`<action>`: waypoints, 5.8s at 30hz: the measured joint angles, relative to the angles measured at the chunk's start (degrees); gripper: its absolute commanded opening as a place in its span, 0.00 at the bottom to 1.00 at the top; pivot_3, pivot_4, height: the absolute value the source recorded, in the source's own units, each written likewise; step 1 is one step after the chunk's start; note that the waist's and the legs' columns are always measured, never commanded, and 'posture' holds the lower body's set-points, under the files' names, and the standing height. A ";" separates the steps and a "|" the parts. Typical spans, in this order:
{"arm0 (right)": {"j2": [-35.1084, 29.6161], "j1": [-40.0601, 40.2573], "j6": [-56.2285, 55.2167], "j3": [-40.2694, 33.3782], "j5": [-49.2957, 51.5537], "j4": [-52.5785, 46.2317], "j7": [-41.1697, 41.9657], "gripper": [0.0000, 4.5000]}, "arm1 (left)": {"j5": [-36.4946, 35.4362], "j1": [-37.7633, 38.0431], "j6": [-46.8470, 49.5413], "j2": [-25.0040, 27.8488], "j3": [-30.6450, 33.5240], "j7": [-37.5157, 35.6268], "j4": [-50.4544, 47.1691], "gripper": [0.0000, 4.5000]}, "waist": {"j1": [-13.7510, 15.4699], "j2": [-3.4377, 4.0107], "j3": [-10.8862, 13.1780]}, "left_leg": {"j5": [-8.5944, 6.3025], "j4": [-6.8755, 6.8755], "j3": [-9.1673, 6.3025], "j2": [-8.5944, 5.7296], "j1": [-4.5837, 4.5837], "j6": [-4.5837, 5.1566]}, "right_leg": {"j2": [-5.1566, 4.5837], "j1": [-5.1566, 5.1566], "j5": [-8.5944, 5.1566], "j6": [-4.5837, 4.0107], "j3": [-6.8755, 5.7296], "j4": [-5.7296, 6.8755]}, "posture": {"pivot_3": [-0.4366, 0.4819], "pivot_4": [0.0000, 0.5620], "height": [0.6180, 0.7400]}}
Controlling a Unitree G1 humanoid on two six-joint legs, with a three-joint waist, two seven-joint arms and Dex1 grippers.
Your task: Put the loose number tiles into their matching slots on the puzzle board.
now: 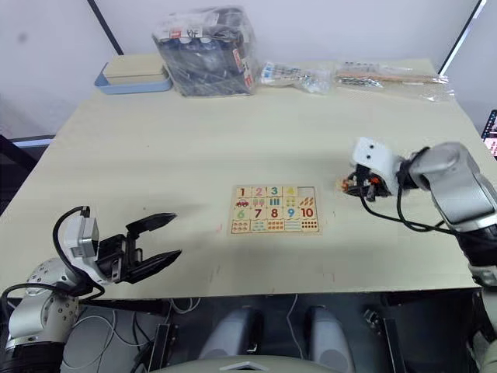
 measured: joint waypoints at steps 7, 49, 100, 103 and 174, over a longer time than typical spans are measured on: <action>6.32 -12.60 3.35 12.05 -6.05 9.39 3.19 0.19 | 0.04 0.23 -0.17 -0.46 -0.11 0.72 -0.19 1.00 | 0.25 -0.05 -0.03 | -0.06 0.01 0.09 -0.07 -0.21 0.10 | -0.04 -0.15 0.16 0.19 0.05 -0.10 | 0.48 0.27 1.00; 21.89 -18.34 -4.14 18.66 -17.27 28.78 6.82 0.19 | 0.10 3.73 -2.14 -1.26 -0.11 3.35 -2.26 1.00 | -1.44 -0.06 -0.04 | -0.07 -0.01 0.12 -0.04 -0.17 0.09 | 0.01 -0.26 0.23 0.15 0.10 0.00 | 0.48 0.27 1.00; 22.87 -18.34 -4.10 18.19 -18.42 28.60 8.02 0.19 | 0.08 5.13 -2.13 -1.25 -0.10 3.50 -2.86 1.00 | -1.34 -0.04 -0.03 | -0.08 -0.02 0.12 -0.05 -0.18 0.09 | 0.00 -0.26 0.23 0.15 0.09 -0.02 | 0.48 0.27 1.00; 22.87 -18.34 -4.06 18.19 -18.42 28.59 8.06 0.19 | 0.07 5.23 -2.13 -1.25 -0.10 3.50 -2.86 1.00 | -1.35 -0.04 -0.03 | -0.08 -0.02 0.12 -0.05 -0.18 0.09 | 0.00 -0.26 0.23 0.15 0.09 -0.02 | 0.48 0.27 1.00; 14.92 -6.35 -3.92 3.46 -8.65 15.69 4.97 0.72 | 0.21 3.64 -2.18 -1.41 -0.19 3.93 -2.85 1.00 | -1.30 -0.05 -0.03 | -0.09 -0.03 0.13 -0.02 -0.21 0.11 | -0.03 -0.27 0.23 0.15 0.11 -0.04 | 0.48 0.27 1.00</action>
